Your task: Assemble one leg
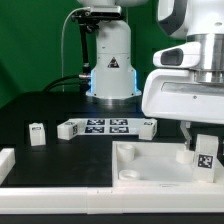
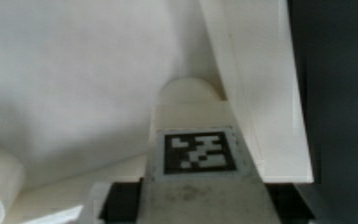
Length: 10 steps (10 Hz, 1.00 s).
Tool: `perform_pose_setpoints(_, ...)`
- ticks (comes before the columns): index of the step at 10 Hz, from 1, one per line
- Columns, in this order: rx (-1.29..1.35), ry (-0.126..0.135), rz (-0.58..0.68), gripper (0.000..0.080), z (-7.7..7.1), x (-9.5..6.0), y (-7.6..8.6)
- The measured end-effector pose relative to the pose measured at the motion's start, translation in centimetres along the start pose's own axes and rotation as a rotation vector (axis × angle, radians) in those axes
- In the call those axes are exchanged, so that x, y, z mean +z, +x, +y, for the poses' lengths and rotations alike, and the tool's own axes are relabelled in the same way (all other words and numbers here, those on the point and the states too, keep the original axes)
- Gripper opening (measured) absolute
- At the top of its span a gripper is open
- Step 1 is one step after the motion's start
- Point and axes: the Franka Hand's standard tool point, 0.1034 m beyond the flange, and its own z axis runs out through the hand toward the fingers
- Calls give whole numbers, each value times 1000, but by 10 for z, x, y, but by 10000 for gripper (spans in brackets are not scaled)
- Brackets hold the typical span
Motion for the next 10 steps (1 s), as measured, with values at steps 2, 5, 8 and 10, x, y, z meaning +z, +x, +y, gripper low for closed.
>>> perform_pose_setpoints(2, 103, -7, -1, 294, 9, 1, 4)
perform_pose_setpoints(5, 200, -4, -7, 493, 8, 1, 3)
perform_pose_setpoints(8, 201, -4, -7, 640, 7, 1, 3)
perform_pose_setpoints(10, 201, -4, -7, 648, 7, 1, 2)
